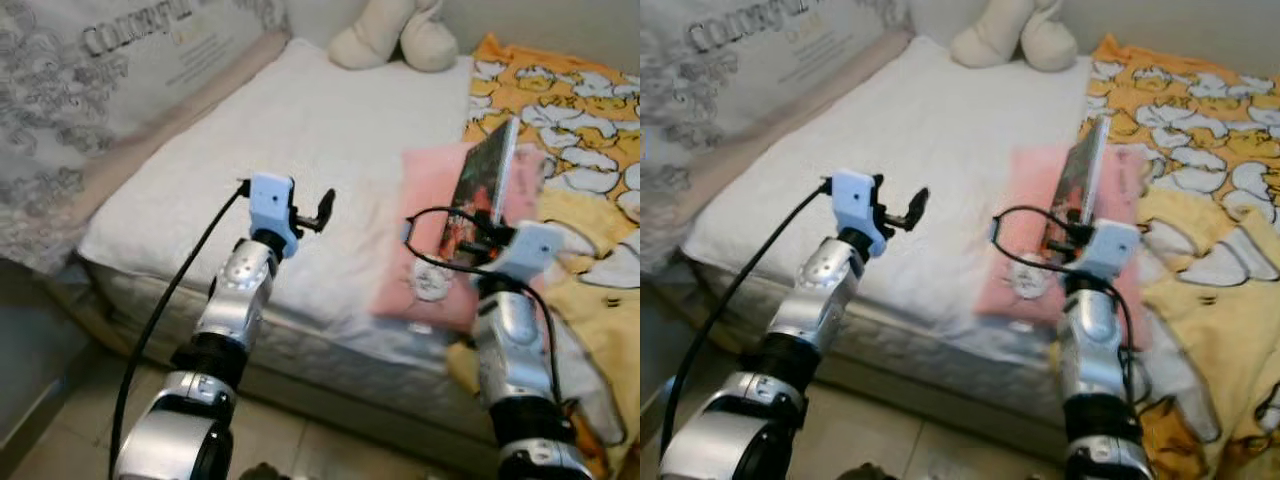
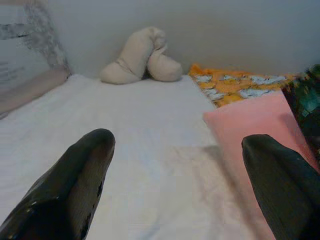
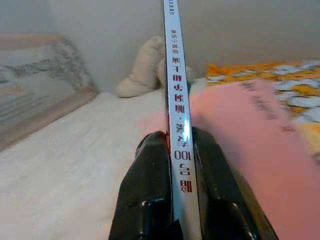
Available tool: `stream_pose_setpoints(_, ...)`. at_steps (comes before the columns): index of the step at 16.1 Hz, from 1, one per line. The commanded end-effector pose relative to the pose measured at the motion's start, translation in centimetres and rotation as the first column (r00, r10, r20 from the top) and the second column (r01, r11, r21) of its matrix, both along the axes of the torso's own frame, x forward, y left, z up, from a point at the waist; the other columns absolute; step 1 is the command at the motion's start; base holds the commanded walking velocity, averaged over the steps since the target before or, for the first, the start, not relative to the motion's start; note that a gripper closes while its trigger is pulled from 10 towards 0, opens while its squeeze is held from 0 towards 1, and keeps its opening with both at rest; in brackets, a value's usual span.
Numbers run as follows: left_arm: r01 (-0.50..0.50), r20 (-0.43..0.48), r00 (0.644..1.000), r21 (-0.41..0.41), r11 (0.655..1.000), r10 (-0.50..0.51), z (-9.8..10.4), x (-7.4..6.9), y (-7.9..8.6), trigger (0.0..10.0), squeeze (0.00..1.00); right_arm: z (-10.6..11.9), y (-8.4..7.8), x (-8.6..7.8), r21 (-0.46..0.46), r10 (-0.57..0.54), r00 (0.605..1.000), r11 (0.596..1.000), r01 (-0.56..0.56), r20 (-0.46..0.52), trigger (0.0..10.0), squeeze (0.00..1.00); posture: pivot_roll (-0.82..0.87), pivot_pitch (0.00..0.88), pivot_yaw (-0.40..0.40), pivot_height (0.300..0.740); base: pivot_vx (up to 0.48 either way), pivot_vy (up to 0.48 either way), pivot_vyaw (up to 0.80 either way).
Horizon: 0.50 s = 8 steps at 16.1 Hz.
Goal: Clean up the room
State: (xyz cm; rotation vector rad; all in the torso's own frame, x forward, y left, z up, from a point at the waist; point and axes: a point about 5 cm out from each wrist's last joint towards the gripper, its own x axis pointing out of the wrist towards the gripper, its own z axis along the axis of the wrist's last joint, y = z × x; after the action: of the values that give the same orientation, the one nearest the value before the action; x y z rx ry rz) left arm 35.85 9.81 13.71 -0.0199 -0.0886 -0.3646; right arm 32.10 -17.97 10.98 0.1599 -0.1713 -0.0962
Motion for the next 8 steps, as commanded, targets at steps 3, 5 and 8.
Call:
stream_pose_setpoints(3,-0.013,-0.015,1.000,0.014,1.000,0.013,-0.2,0.1,-0.3,10.0,0.00,0.3,0.3,0.0,-0.026,0.031,1.000,0.999,-0.031,-0.003,0.0,0.00,0.03,0.000,0.070,0.740,0.000,0.480,0.00)
stream_pose_setpoints(5,-0.035,-0.043,0.998,0.004,0.999,0.035,-0.8,0.0,-0.3,10.0,0.00,-0.2,0.2,-0.2,-0.025,0.030,0.999,0.999,-0.031,-0.017,0.0,0.00,0.03,0.000,0.069,0.740,0.000,0.480,0.00)
stream_pose_setpoints(8,-0.034,-0.057,0.998,0.034,0.999,0.036,-1.2,0.1,0.1,10.0,0.00,-1.0,0.1,-1.0,-0.034,0.034,0.998,0.999,-0.036,-0.048,0.0,0.00,0.03,0.000,0.058,0.740,0.000,0.480,0.00)
